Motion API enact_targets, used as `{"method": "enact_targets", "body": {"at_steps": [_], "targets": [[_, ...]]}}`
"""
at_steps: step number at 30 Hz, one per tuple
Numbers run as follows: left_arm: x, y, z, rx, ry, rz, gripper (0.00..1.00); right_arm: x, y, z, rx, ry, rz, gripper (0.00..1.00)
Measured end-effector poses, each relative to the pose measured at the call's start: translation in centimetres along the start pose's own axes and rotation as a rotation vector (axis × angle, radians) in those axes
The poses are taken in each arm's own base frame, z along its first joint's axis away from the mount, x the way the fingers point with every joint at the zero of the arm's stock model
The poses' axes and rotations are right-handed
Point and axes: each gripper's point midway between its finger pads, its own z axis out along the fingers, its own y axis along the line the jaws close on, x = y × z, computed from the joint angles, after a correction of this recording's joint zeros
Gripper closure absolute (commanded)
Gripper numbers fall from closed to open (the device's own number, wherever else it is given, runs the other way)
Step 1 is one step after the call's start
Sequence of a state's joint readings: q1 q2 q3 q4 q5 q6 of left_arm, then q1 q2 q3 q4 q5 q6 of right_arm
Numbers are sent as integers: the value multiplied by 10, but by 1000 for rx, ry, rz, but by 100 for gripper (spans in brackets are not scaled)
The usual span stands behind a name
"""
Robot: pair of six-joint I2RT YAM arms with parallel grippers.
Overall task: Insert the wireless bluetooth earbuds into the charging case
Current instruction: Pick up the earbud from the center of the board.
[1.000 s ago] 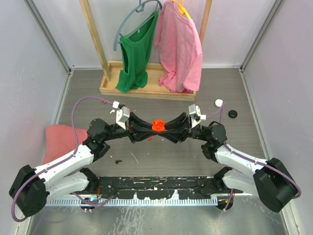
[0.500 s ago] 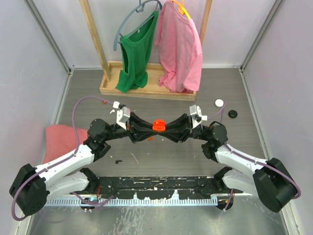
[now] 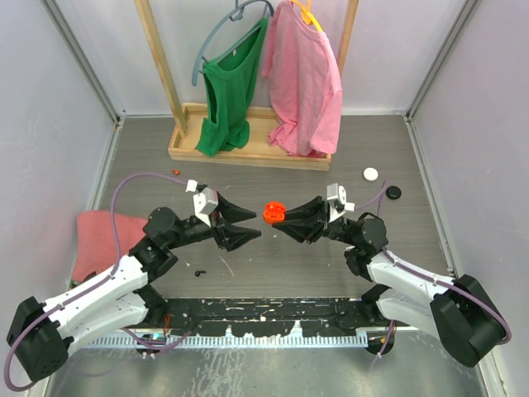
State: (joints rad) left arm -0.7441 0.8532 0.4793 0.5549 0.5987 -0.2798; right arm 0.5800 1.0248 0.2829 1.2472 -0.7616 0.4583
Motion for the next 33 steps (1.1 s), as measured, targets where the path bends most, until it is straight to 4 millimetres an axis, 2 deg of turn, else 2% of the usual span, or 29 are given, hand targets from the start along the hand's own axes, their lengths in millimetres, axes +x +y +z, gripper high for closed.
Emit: {"method": "enact_targets", "body": {"at_steps": [6, 12, 19, 26, 33], "targets": [[17, 26, -12, -189, 56, -97, 41, 9, -13, -13, 97, -8, -68, 99], [65, 61, -30, -443, 198, -270, 39, 25, -35, -32, 247, 2, -118, 99], [113, 91, -37, -675, 343, -412, 39, 39, -59, -51, 405, 11, -143, 99], [154, 109, -38, -840, 501, -398, 36, 36, -72, -64, 502, -11, -169, 99], [181, 122, -34, -938, 640, -319, 37, 38, -77, -67, 537, -13, -167, 99]]}}
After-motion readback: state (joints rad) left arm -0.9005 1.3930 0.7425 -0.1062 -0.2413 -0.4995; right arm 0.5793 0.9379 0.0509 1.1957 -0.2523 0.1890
